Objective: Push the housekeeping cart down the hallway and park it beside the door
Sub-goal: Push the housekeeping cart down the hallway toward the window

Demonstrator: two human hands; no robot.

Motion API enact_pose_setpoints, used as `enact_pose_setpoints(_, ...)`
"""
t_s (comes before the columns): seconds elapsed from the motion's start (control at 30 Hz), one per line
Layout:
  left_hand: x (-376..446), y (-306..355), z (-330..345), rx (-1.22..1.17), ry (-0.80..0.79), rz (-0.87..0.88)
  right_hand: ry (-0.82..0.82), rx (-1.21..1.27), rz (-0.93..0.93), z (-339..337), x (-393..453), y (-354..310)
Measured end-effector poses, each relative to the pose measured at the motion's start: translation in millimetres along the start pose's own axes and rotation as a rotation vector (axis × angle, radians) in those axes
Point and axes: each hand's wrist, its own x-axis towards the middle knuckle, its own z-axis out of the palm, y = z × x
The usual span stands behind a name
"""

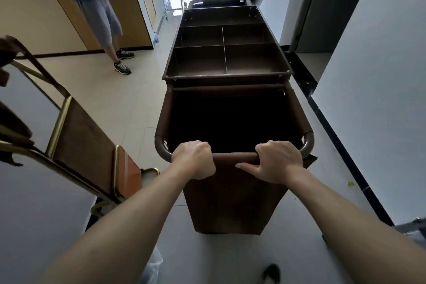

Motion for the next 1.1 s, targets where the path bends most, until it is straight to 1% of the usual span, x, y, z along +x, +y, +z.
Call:
enact_pose_setpoints(0.13,56,-3,-13,0.014,-0.008,-0.026,0.012,0.013,-0.007,12,53,25)
enact_pose_setpoints(0.27,116,-7,-29,0.041,-0.056,-0.087,0.014,0.042,-0.019,24,107,51)
enact_pose_setpoints(0.5,218,-8,-53,0.099,-0.139,-0.175,-0.032,0.118,-0.064,42,201,101)
enact_pose_setpoints(0.77,335,-19,-62,0.087,-0.027,-0.157,0.020,0.118,-0.103,74,305,166)
enact_pose_setpoints(0.87,382,-21,-71,0.067,-0.010,-0.148,0.027,0.093,-0.107,82,347,187)
enact_pose_setpoints(1.1,499,-37,-90,0.058,0.042,-0.130,0.066,0.059,-0.068,107,453,233)
